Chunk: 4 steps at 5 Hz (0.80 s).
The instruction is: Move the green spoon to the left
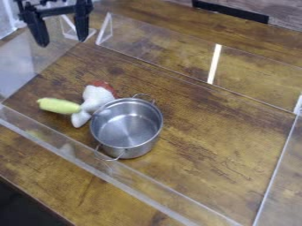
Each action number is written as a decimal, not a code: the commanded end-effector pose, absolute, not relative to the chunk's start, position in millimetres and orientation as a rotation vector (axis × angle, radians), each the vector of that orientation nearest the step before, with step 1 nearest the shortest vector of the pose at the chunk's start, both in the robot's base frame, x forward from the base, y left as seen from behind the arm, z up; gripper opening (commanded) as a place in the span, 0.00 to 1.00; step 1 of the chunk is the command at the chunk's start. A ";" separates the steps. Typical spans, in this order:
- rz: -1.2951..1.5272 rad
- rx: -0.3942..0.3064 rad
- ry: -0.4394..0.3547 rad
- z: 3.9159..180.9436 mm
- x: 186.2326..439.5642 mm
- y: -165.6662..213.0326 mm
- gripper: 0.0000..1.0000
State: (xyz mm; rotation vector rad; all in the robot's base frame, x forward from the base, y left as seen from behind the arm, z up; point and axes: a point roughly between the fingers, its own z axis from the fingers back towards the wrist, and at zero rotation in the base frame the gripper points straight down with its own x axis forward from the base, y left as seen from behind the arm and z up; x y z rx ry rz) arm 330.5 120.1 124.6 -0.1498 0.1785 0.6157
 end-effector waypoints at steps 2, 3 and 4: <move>0.515 -0.104 0.139 129.0 325.2 114.3 1.00; 0.509 -0.091 0.167 109.9 326.3 108.0 1.00; 0.511 -0.080 0.193 90.5 326.4 102.9 1.00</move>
